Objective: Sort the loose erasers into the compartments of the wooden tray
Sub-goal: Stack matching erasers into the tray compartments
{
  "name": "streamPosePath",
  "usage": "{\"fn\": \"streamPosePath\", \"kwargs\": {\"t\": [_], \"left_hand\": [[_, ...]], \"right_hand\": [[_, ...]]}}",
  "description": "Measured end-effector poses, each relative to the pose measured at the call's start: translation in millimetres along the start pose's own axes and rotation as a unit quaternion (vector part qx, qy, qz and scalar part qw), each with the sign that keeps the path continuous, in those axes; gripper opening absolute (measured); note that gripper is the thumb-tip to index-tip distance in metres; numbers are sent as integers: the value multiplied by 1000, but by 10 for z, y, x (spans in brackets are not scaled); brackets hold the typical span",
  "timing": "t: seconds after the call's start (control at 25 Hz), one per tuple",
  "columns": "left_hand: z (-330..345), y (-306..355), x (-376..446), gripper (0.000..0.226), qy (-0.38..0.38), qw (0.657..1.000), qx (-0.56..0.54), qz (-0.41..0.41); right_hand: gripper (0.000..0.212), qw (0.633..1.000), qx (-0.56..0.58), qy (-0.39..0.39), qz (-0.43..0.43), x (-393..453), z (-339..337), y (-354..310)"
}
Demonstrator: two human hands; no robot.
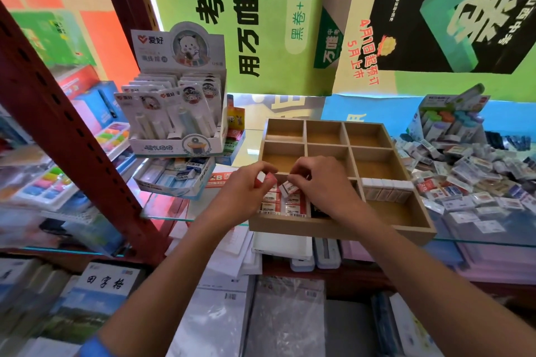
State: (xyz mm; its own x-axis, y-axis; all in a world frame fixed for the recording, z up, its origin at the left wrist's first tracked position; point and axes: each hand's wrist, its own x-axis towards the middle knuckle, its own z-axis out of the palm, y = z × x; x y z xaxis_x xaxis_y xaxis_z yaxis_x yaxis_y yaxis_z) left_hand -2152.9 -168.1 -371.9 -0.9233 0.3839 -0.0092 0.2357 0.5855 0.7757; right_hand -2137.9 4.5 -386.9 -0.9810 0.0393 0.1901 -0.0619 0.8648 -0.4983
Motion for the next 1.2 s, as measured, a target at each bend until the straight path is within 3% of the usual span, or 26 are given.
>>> {"fn": "streamPosePath", "kwargs": {"t": [0.12,0.2,0.32,0.4,0.48,0.56,0.64,0.76,0.96,1.08,1.2], "left_hand": [[-9,-47,217,41,-65,982,167,55],[-12,-80,249,45,-74,976,188,83],[-34,-167,175,39,69,984,131,102],[-43,-214,119,31,135,979,134,69],[-23,-195,81,28,112,978,168,46],[-6,-144,65,45,62,981,183,19],[1,-89,65,42,26,980,195,8],[56,-59,41,20,37,975,217,42],[141,-46,30,36,67,965,251,31],[121,-38,55,33,45,957,285,25],[63,-57,55,28,12,973,232,9]], "right_hand": [[25,984,-139,35,-108,-71,22,36],[30,981,-155,-2,-121,-105,-22,77],[39,973,-191,-31,-123,-92,-69,116],[41,971,-193,-46,-134,-77,-62,75],[37,973,-183,-57,-127,-89,-42,33],[34,975,-189,-46,-110,-114,-23,30],[33,976,-197,-31,-84,-142,2,18],[31,977,-207,-8,-50,-177,35,-42],[33,976,-212,-4,-51,-186,40,-58],[34,977,-204,-38,-54,-139,14,-48],[33,978,-186,-77,-55,-107,-41,-67]]}}
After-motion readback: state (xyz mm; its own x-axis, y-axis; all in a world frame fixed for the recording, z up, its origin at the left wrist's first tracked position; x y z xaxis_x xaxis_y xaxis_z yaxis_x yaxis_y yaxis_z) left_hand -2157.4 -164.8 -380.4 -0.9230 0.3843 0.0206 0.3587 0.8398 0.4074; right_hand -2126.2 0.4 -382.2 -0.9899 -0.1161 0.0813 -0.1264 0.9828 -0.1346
